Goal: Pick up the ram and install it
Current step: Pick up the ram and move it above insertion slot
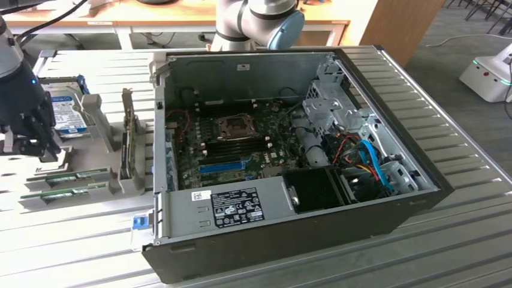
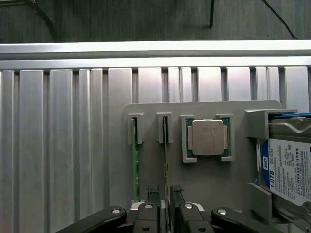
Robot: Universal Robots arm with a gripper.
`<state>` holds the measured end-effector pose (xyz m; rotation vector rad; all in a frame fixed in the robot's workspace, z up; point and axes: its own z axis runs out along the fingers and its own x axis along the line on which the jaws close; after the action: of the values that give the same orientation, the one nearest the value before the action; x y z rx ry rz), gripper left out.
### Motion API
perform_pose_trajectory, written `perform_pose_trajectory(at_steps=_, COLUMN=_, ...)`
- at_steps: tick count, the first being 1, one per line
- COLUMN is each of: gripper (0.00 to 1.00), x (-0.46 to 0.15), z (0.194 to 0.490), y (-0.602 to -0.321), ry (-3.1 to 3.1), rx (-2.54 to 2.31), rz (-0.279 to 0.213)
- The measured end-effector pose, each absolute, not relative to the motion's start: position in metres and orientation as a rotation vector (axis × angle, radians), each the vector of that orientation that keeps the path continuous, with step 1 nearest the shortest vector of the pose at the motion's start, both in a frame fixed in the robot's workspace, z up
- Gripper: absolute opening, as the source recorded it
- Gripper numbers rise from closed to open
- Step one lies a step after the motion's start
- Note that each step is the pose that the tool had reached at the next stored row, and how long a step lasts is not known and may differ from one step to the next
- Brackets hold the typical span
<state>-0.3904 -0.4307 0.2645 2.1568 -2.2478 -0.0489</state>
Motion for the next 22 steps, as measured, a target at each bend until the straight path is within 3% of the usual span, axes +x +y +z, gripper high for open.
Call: perform_pose_trajectory(at_steps=22, gripper=0.23, x=-0.39, z=0.245, y=-0.431, ry=-2.248, rx=2.157, rz=-0.049)
